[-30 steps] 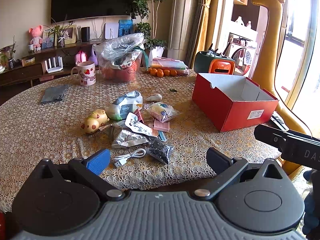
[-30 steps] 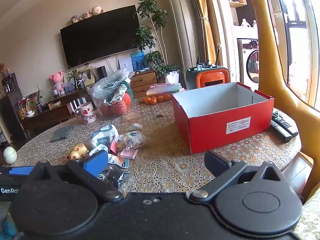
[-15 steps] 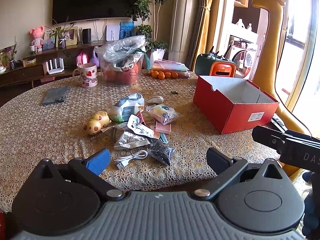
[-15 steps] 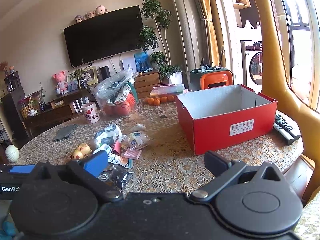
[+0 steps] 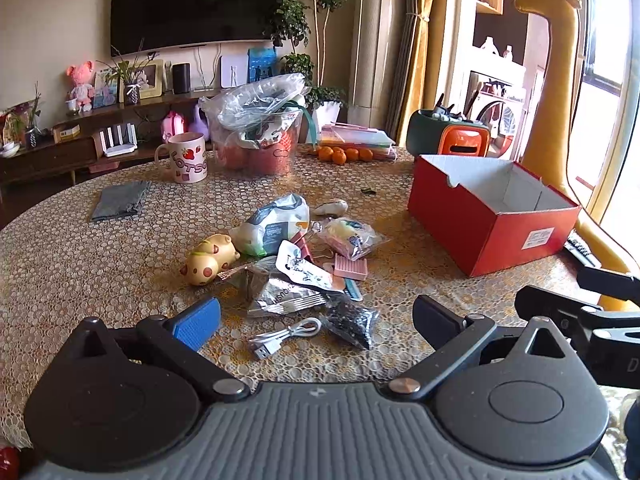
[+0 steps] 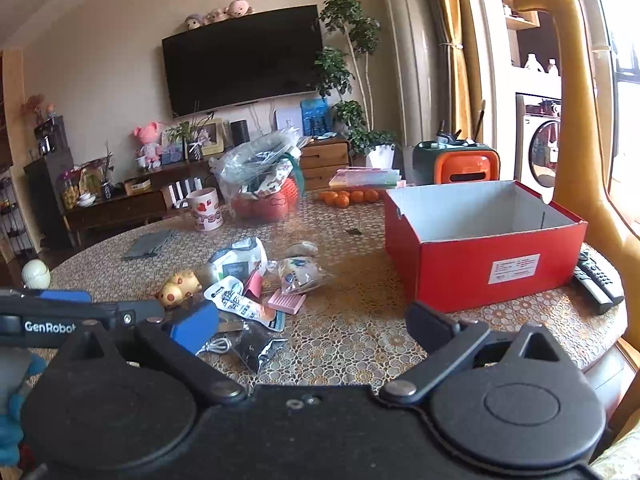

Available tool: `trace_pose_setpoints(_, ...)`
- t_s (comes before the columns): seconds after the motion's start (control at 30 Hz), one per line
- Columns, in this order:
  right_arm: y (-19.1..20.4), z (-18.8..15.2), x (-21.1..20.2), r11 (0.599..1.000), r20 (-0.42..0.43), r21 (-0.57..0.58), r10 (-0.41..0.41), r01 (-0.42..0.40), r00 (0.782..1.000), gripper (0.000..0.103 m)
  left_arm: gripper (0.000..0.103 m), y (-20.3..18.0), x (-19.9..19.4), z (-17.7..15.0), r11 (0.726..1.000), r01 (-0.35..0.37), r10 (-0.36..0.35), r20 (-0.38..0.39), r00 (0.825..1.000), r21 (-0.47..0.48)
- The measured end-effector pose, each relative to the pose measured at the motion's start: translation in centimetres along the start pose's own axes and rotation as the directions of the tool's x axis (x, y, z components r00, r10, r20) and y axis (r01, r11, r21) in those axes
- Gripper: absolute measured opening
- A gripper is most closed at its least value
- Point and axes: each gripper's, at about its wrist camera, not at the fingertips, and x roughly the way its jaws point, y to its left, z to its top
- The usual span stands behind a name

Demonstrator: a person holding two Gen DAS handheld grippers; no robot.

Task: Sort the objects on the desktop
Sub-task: 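Move left tool toward white USB cable while right tool approaches black bag, then close left tool on the white USB cable while right tool grasps the black bag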

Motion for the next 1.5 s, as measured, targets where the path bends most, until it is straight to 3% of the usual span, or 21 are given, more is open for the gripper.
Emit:
trace_pose_setpoints(0.4,1.1,-1.0,5.1,0.994,-0.107,-0.081,0.069,-0.078,0.992,0.098,0.103,2.2,6.0,-0.4,1.000,0.008,-0.008,-0.099,0.995,0.004)
trace_pose_setpoints(0.97,2.2,-2.3,13.0,0.974,-0.263,-0.177,0.094,-0.144,0.960,0.093,0.102,4.8,12.4,-2.5,0.997,0.042,-0.027,-0.237,0.971,0.059)
trace_pose_setpoints(1.13,2.5,-2.9,14.7,0.963,-0.299,-0.210,0.103,-0.171,0.949,0.092,0.094,5.2,13.5,-2.8,0.997,0.056,-0.038,-0.261,0.964,0.059)
trace_pose_setpoints(1.2,2.6,-3.1,15.3,0.959,-0.315,-0.219,0.103,-0.178,0.943,0.087,0.091,5.4,13.8,-2.9,0.997,0.064,-0.048,-0.270,0.962,0.048)
trace_pose_setpoints(1.5,3.2,-3.7,17.5,0.948,-0.346,-0.249,0.106,-0.200,0.932,0.081,0.075,5.4,14.5,-3.0,0.996,0.061,-0.043,-0.262,0.964,0.062)
